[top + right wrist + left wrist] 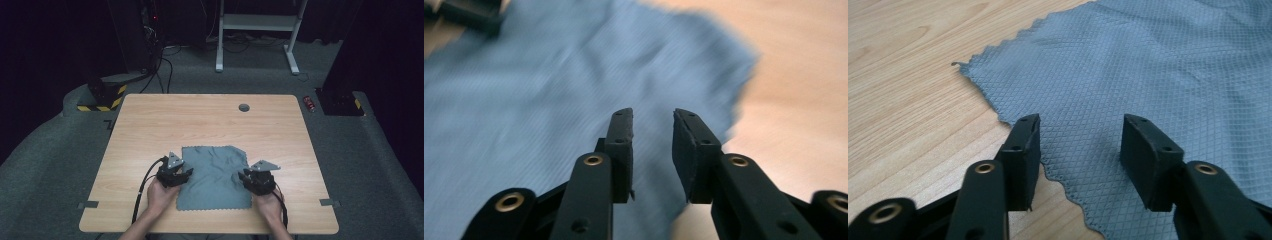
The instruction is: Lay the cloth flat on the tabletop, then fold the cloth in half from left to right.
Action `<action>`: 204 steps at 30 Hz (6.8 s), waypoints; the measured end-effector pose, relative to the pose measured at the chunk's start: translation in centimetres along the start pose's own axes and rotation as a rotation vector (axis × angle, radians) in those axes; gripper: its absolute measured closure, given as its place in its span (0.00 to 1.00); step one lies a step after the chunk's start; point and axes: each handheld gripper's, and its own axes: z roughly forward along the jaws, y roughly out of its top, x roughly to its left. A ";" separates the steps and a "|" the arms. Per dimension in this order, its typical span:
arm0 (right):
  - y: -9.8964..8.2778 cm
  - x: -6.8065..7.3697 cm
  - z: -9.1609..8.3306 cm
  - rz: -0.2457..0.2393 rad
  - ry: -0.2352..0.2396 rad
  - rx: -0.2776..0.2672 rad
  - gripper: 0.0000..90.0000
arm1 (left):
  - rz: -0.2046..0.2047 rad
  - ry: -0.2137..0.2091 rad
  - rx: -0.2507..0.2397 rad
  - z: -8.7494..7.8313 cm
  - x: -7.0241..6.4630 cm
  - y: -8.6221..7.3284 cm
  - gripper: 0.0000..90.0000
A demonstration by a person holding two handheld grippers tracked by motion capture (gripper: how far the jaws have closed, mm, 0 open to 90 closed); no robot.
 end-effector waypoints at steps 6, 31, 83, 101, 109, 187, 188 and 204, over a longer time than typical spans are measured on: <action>3.1 -3.5 2.1 0.101 -0.058 0.017 0.70 | -0.018 0.012 0.009 0.1 0.1 0.0 0.46; 6.3 -2.1 4.5 -0.012 -0.035 0.041 0.99 | -0.023 0.014 0.010 0.1 0.2 0.0 0.44; 8.0 1.2 5.0 -0.150 -0.046 0.056 1.00 | -0.030 0.014 0.010 0.1 0.2 0.0 0.43; 7.6 -6.2 8.6 0.089 -0.212 0.113 0.87 | -0.024 0.017 0.013 0.1 0.2 0.0 0.42; 5.3 -2.1 4.0 -0.007 -0.061 0.040 0.79 | -0.027 0.017 0.013 0.1 0.2 0.0 0.42; 1.3 13.2 3.5 -0.232 0.235 -0.008 0.78 | -0.089 -0.001 0.088 0.0 4.9 4.7 0.43; 1.4 13.8 3.8 -0.244 0.247 -0.006 0.78 | -0.080 0.007 0.087 0.2 5.0 4.9 0.43; 0.2 18.7 5.0 -0.339 0.317 0.035 0.74 | -0.092 0.058 0.152 3.3 6.1 6.7 0.46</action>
